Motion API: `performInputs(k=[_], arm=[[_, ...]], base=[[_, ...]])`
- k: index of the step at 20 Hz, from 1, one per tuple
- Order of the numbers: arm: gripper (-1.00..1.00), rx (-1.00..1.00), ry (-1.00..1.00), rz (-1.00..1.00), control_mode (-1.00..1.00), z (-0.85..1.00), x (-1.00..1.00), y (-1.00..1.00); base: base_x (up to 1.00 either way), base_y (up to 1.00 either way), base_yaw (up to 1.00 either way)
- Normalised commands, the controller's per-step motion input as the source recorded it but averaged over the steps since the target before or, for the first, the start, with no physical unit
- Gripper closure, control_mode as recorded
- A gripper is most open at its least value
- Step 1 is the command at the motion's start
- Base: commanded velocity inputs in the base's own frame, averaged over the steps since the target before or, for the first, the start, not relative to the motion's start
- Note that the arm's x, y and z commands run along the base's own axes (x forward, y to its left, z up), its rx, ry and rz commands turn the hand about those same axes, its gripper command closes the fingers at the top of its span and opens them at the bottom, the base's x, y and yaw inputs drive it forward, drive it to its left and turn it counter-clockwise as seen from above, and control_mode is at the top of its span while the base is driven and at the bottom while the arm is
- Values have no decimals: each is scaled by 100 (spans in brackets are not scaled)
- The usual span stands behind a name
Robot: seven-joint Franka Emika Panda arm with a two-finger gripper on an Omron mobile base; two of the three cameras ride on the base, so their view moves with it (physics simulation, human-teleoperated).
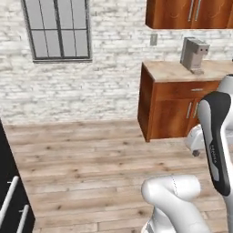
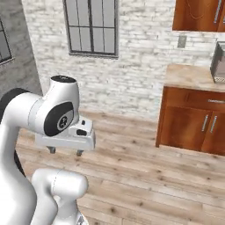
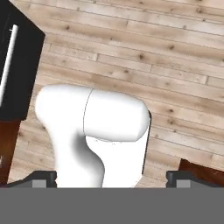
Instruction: Place the sponge inside the microwave to prepare for sanitizing.
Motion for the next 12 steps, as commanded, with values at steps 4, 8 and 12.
performInputs(k=[4,8,12], arm=[[-100,0,0,0,100,0,0,0],[-100,0,0,0,100,0,0,0],[-100,0,0,0,100,0,0,0]], base=[[24,-1,-91],[40,0,-86],[42,0,-85]])
